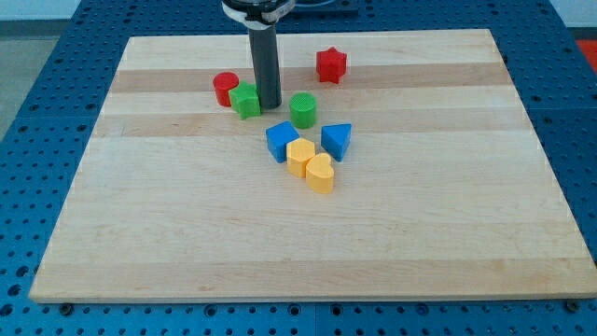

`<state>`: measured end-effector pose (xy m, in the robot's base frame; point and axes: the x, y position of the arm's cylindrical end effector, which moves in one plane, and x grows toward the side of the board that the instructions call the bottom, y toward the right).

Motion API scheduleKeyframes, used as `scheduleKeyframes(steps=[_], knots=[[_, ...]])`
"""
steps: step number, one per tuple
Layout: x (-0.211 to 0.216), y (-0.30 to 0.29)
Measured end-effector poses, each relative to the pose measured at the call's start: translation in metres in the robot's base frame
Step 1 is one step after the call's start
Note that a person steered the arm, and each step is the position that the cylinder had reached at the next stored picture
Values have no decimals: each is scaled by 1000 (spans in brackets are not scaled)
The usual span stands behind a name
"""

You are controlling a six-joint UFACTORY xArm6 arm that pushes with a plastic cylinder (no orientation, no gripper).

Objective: Move the red circle to the top right of the green star

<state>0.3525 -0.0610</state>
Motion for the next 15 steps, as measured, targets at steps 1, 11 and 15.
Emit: scheduleKeyframes(steps=[1,11,15], knots=[[13,-10],[-44,-107],[-27,-100]])
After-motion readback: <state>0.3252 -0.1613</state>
